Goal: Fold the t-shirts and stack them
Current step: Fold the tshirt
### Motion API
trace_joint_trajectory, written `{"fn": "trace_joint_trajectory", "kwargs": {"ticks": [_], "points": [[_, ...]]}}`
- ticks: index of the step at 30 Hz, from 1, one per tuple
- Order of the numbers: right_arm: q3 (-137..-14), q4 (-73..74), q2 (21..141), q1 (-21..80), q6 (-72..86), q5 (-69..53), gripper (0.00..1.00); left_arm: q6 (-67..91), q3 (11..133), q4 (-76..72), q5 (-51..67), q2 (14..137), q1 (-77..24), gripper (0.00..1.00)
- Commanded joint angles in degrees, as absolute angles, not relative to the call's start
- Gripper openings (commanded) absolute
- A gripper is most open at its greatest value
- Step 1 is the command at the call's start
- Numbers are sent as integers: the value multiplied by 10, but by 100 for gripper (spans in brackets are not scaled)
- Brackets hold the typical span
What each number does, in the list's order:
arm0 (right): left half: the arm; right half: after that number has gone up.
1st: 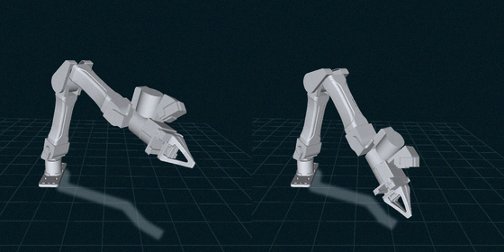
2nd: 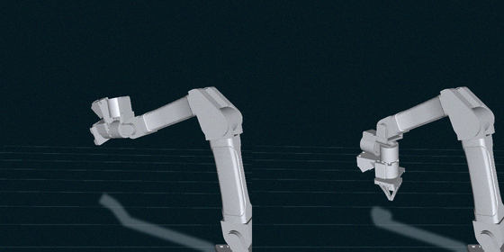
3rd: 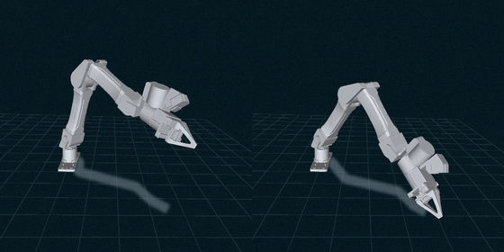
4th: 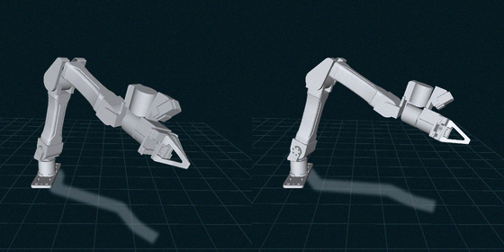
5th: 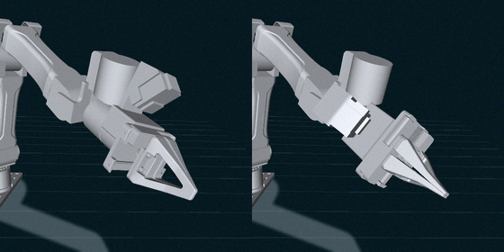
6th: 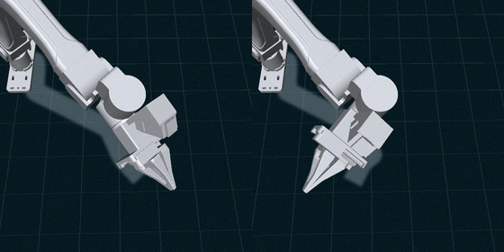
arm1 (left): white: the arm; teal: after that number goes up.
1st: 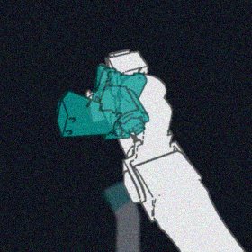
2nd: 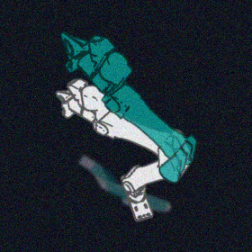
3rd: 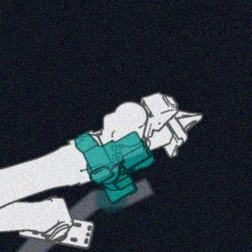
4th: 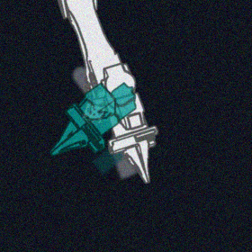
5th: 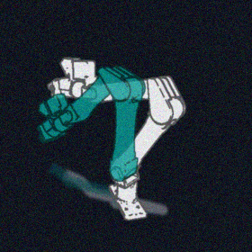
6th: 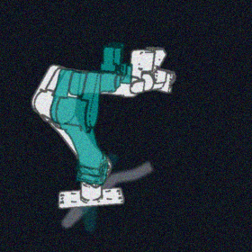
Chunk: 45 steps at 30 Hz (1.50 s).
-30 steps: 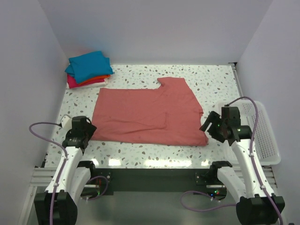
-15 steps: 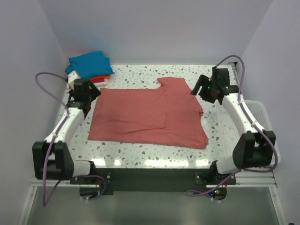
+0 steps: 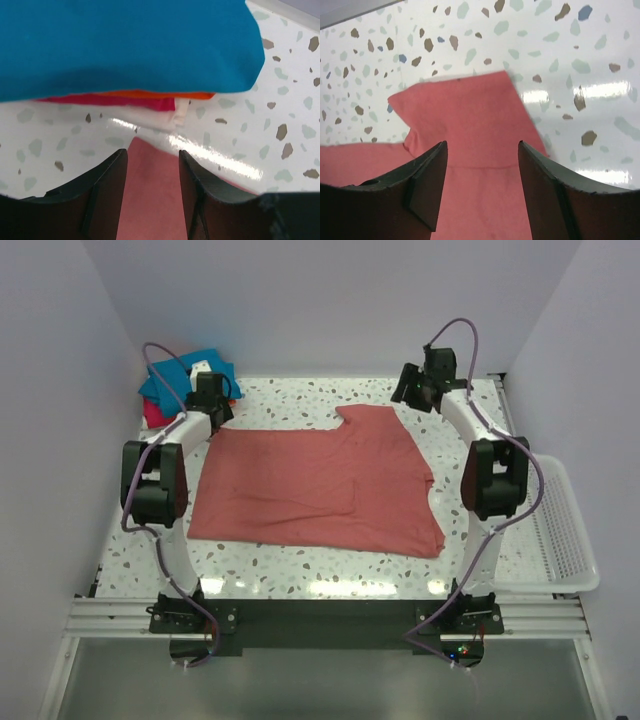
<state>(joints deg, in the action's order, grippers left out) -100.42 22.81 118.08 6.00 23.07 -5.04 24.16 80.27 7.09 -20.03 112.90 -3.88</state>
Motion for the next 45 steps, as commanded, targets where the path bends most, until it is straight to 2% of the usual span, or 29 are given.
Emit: {"fn": "trace_joint_trajectory", "kwargs": {"ticks": [1, 7, 15, 22, 35, 38, 39, 41, 45], "points": [[-1079, 206, 1228, 60, 204, -33, 61, 203, 879, 69, -228, 1174, -38, 49], [-1163, 228, 1303, 60, 198, -28, 61, 207, 910, 78, -227, 1228, -38, 45], [-1185, 228, 1359, 60, 185, -16, 62, 205, 885, 68, -228, 1245, -39, 46], [-1223, 245, 1401, 60, 187, -20, 63, 203, 924, 94, -229, 1266, -39, 45], [-1251, 238, 1452, 66, 205, -40, 61, 204, 976, 154, -224, 1307, -40, 33], [-1243, 231, 1453, 72, 211, -50, 51, 206, 976, 162, -228, 1308, -40, 27], [-1237, 231, 1450, 74, 213, -51, 42, 207, 976, 163, -230, 1306, -40, 24], [-1227, 222, 1445, 77, 215, -54, 36, 205, 969, 164, -233, 1303, -40, 20], [-1202, 212, 1431, 79, 225, -60, 17, 205, 956, 161, -239, 1295, -40, 12]]}}
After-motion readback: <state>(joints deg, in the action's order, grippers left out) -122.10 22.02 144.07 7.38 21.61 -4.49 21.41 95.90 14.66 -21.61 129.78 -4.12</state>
